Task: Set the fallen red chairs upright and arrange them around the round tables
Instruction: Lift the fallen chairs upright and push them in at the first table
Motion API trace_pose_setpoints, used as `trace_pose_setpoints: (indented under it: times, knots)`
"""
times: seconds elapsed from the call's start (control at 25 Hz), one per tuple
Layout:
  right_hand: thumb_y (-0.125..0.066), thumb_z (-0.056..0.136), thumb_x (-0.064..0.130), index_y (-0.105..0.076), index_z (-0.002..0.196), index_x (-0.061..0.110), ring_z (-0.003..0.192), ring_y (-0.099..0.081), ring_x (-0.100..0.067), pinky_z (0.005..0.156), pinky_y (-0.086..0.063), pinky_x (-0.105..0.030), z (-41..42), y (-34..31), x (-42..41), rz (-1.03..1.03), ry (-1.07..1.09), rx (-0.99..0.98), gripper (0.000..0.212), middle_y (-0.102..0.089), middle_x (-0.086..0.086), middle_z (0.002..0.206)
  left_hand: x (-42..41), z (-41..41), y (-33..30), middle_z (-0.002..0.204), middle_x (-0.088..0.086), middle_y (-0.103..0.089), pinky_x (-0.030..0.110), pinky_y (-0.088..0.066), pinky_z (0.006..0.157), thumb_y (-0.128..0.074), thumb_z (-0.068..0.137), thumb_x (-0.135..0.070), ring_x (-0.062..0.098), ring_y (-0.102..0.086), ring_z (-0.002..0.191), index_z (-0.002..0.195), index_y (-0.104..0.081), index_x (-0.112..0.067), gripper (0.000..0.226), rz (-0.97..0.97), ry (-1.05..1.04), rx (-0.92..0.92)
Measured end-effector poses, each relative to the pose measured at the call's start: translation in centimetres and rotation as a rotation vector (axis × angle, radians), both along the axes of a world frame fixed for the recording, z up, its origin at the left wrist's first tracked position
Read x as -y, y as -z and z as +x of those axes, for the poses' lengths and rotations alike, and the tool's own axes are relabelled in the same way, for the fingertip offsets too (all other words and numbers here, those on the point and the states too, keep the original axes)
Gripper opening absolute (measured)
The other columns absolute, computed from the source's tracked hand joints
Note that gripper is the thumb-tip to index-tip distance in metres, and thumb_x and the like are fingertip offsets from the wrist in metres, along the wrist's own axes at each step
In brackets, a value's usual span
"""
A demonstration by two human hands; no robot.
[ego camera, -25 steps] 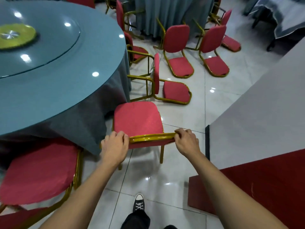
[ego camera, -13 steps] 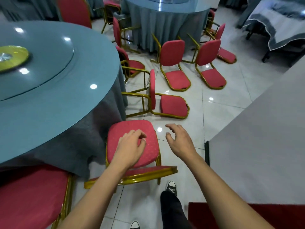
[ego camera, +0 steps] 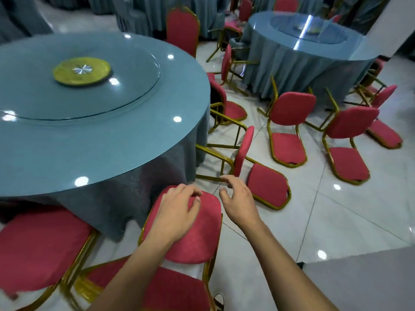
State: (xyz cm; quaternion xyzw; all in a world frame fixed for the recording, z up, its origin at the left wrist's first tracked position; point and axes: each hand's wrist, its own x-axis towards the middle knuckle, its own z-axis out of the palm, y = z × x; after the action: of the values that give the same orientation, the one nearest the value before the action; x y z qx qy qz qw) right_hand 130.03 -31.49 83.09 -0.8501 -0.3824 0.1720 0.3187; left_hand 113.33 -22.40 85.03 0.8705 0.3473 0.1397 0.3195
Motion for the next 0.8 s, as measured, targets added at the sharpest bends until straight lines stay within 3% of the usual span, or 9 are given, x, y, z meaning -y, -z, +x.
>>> trace_pose_setpoints:
  times: [0.44, 0.8]
  knots:
    - [-0.056, 0.099, 0.026, -0.058, 0.131, 0.027, 0.118, -0.053, -0.009, 0.104, -0.047, -0.038, 6.5, -0.7, -1.7, 0.027, -0.016, -0.029, 0.032, -0.057, 0.008, 0.128, -1.4, 6.0, -1.8, 0.116, -0.009, -0.058, 0.042, -0.041, 0.100, -0.051, 0.100, -0.030, 0.014, -0.050, 0.105, 0.112, -0.061, -0.033, 0.016, 0.008, -0.024, -0.039]
    - [-0.055, 0.097, 0.024, -0.060, 0.128, 0.025, 0.108, -0.055, -0.009, 0.096, -0.050, -0.033, 23.4, 2.6, -1.2, 0.059, -0.084, -0.106, 0.031, -0.057, 0.006, 0.121, 0.3, 22.2, 0.2, 0.112, -0.009, -0.058, 0.043, -0.044, 0.096, -0.054, 0.098, -0.027, 0.015, -0.050, 0.102, 0.110, -0.062, -0.032, 0.016, -0.019, -0.123, -0.074]
